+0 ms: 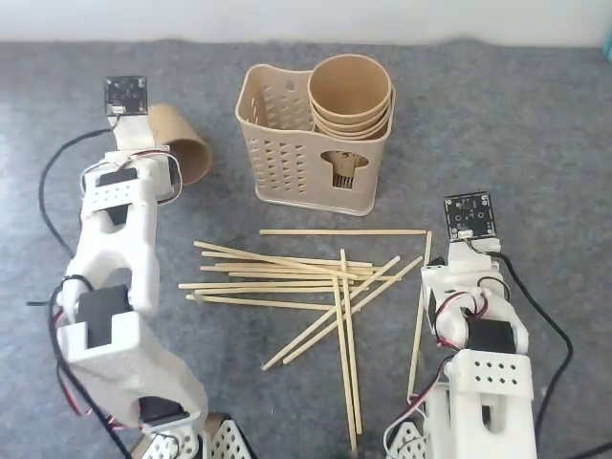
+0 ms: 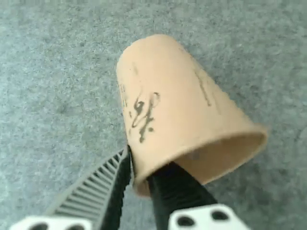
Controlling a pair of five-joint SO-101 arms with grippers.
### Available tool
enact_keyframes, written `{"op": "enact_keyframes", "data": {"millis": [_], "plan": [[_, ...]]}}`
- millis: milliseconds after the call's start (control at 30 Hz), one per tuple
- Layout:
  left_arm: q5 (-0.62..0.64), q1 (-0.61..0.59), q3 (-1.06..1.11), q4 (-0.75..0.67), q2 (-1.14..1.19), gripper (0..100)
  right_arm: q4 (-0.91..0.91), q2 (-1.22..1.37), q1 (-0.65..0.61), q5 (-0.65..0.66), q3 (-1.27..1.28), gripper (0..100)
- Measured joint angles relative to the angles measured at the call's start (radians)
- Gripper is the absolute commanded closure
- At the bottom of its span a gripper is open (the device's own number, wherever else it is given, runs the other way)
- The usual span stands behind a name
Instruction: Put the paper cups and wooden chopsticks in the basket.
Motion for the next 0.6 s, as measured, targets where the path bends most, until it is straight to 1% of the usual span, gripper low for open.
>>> {"op": "enact_keyframes", "data": {"millis": [100, 267, 467, 600], "plan": [[0.002, 0.003, 0.000, 0.006, 0.000, 99, 0.000, 0.000, 0.000, 0.000, 0.000, 88.7], [0.006, 0.006, 0.000, 0.129, -0.071, 99, 0.000, -0.002, 0.000, 0.000, 0.006, 88.7], [0.170, 0.006, -0.006, 0.328, -0.298, 99, 0.000, -0.002, 0.000, 0.000, 0.006, 88.7], [0.226, 0.031, -0.091, 0.519, -0.439, 99, 0.000, -0.002, 0.000, 0.000, 0.006, 88.7]]}}
